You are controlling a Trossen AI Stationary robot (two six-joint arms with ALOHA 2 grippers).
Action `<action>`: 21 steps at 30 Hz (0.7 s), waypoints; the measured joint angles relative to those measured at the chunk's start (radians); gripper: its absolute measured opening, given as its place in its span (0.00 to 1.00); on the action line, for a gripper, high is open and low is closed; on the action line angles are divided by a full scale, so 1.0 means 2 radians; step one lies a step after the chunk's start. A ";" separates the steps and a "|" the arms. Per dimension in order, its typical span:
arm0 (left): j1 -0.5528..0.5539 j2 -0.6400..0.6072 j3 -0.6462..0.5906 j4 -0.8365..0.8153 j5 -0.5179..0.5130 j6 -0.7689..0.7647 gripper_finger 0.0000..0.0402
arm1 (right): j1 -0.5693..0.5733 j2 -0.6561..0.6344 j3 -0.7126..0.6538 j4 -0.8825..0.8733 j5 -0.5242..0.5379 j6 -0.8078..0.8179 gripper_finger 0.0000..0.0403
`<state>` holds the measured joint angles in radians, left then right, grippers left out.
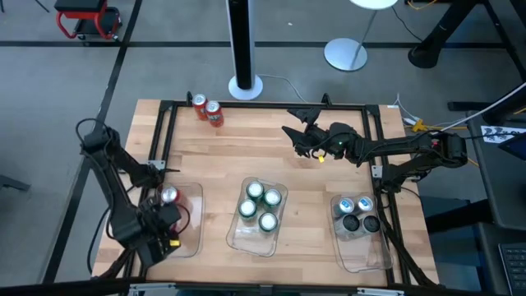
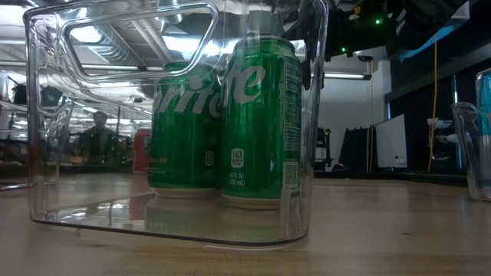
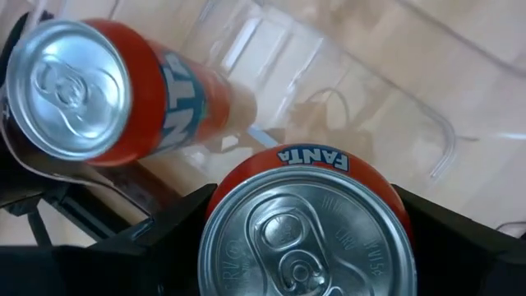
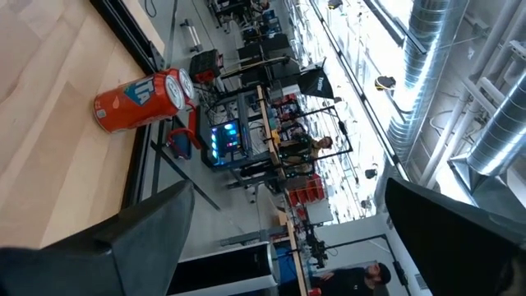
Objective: Sort soda cans
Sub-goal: Put the orange soda can into the left transparent bin
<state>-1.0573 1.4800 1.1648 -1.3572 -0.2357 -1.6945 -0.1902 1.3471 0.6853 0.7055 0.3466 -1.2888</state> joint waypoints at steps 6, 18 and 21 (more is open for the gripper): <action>-0.021 0.003 0.000 -0.001 0.000 -0.011 0.77 | 0.000 0.000 0.000 0.000 0.000 0.000 0.99; -0.037 0.003 -0.037 0.043 0.000 -0.002 0.77 | 0.000 0.000 0.000 0.000 0.000 0.000 0.99; -0.038 0.003 -0.058 0.073 0.001 -0.001 0.77 | 0.000 0.000 0.000 0.000 0.000 0.000 0.99</action>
<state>-1.1324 1.4868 1.0488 -1.2104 -0.2346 -1.6956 -0.1902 1.3469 0.6853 0.7059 0.3466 -1.2890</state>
